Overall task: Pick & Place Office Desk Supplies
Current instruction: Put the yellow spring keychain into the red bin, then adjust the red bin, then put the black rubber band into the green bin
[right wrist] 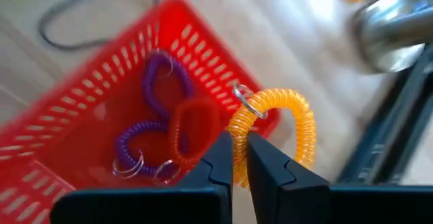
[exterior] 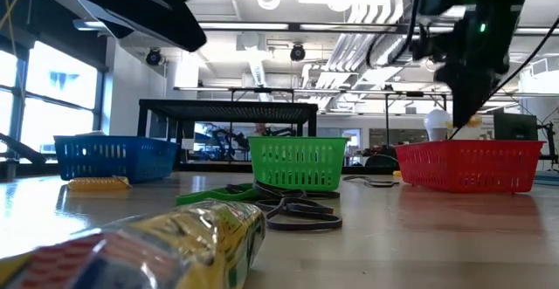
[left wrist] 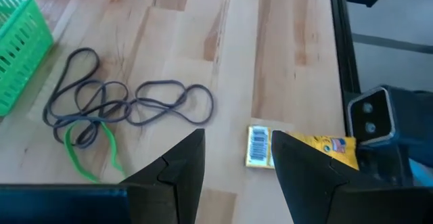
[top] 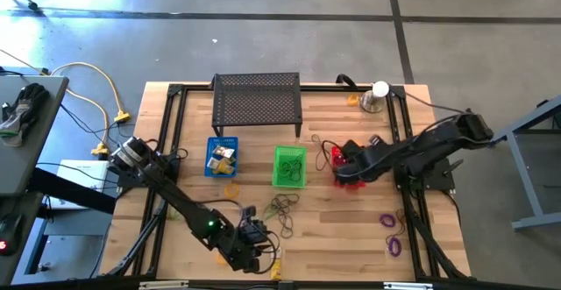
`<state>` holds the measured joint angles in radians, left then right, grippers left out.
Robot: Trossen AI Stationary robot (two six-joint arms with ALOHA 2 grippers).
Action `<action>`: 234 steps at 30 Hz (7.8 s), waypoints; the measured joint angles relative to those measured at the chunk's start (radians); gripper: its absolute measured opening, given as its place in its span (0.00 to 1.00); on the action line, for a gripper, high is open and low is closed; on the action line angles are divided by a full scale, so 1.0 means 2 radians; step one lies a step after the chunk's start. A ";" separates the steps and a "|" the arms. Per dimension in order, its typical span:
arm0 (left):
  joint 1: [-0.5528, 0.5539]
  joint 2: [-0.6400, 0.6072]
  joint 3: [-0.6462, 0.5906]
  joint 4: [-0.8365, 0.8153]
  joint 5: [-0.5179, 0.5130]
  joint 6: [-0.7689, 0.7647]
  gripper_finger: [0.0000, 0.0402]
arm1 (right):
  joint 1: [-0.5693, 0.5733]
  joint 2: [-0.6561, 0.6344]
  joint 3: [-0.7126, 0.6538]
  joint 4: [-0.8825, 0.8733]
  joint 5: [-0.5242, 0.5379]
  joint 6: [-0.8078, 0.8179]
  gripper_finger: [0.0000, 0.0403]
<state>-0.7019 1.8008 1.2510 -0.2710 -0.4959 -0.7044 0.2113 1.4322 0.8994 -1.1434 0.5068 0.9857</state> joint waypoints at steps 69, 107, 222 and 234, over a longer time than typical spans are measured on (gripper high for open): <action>0.030 0.000 0.000 0.001 -0.003 0.009 0.41 | 0.166 -0.154 -0.009 0.171 -0.312 0.157 0.19; 0.014 0.000 0.000 0.001 -0.003 0.000 0.41 | 0.293 0.110 -0.009 0.226 -0.018 0.098 0.17; 0.028 0.000 0.000 -0.025 0.007 0.053 0.41 | -0.231 0.146 0.024 0.347 -0.158 -0.428 0.58; 0.028 0.000 0.000 -0.025 0.007 0.053 0.41 | -0.238 0.146 0.024 0.356 -0.154 -0.426 0.58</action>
<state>-0.6464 1.8011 1.2510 -0.3218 -0.4824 -0.5987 -0.2645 1.7252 0.9478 -0.4323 0.1990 0.1333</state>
